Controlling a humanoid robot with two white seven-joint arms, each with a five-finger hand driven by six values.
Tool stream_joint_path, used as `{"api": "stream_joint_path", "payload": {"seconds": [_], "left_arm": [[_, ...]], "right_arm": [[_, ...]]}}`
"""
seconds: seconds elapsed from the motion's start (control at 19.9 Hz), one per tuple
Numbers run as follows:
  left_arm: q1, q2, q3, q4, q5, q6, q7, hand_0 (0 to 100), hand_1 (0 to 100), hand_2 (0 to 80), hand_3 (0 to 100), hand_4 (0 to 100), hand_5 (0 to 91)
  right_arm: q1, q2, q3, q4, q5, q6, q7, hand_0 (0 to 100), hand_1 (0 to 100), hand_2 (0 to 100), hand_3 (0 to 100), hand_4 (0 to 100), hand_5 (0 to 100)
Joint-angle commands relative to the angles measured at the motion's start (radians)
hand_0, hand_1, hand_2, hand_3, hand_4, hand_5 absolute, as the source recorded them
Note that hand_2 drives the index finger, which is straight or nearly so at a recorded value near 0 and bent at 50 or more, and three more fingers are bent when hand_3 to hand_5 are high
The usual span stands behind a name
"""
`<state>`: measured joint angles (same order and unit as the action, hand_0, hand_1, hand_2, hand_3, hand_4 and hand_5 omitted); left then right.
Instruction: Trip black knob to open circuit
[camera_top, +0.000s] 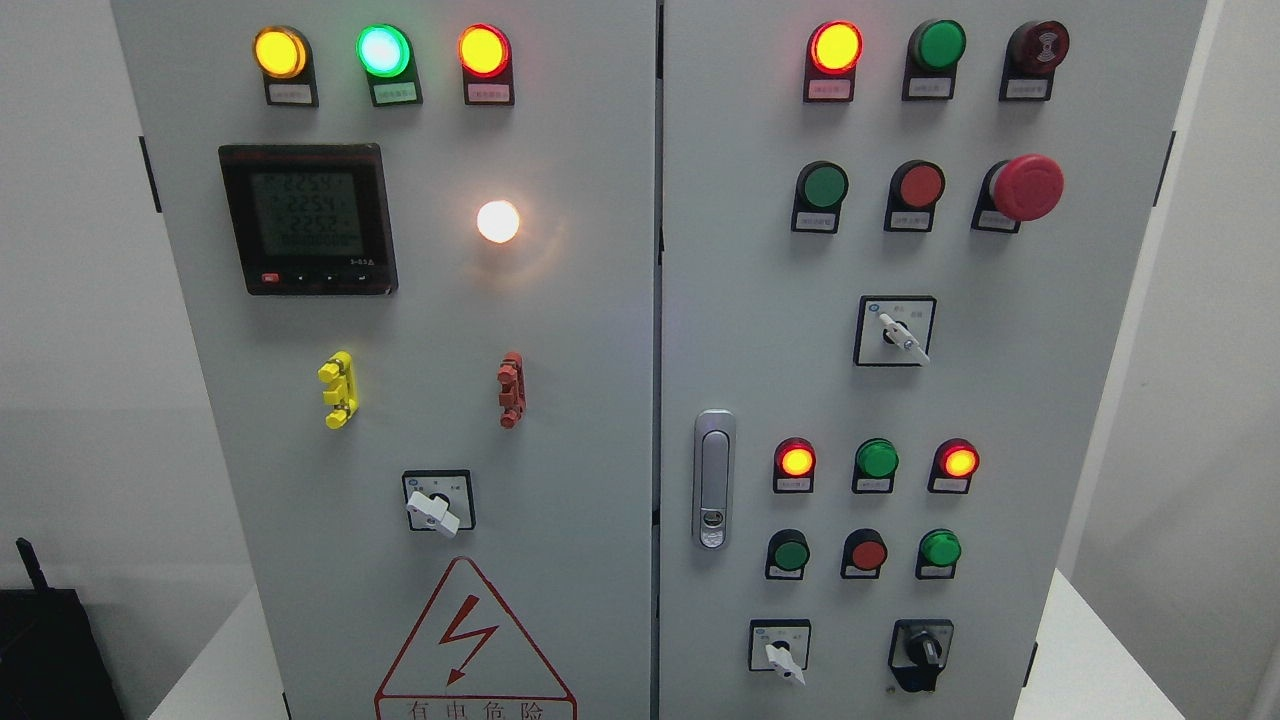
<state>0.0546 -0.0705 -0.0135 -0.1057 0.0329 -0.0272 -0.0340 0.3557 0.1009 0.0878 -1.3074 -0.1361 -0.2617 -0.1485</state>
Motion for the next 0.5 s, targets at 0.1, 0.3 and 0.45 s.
{"api": "stream_joint_path", "payload": {"seconds": [0.1, 0.3, 0.45], "left_arm": [[-0.004, -0.002, 0.001, 0.000, 0.002, -0.002, 0.000, 12, 39, 0.0, 0, 0, 0.0], [-0.002, -0.002, 0.001, 0.000, 0.002, -0.002, 0.000, 12, 39, 0.0, 0, 0, 0.0], [-0.004, -0.002, 0.001, 0.000, 0.002, 0.000, 0.000, 12, 39, 0.0, 0, 0, 0.0]], "right_arm": [[-0.003, 0.005, 0.003, -0.096, -0.003, -0.010, -0.029, 0, 0, 0, 100, 92, 89], [-0.004, 0.007, -0.003, -0.171, -0.003, 0.001, -0.031, 0, 0, 0, 100, 96, 94], [0.000, 0.008, 0.000, -0.229, -0.002, 0.006, -0.031, 0, 0, 1, 100, 97, 95]]}}
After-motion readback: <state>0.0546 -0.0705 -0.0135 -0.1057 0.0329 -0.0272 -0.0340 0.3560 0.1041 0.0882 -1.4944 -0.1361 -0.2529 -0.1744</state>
